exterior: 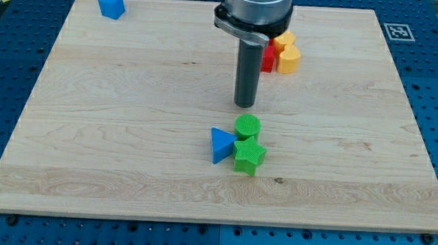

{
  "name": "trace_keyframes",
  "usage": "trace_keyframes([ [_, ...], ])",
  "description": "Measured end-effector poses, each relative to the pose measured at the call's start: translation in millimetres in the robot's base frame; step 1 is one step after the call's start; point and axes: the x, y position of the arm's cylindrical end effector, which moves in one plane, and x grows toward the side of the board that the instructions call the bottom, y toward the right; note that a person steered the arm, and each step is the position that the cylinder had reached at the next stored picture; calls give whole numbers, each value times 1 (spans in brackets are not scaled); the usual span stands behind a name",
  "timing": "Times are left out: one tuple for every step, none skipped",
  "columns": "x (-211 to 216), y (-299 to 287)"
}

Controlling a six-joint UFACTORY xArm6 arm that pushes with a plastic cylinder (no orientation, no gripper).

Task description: Move the arm right beside the green circle

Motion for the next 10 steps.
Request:
trace_keyframes([
  [4,15],
  [4,20],
  [7,27],
  [13,39],
  [14,43],
  [34,43],
  [36,43],
  [36,43],
  [37,43],
  [37,43],
])
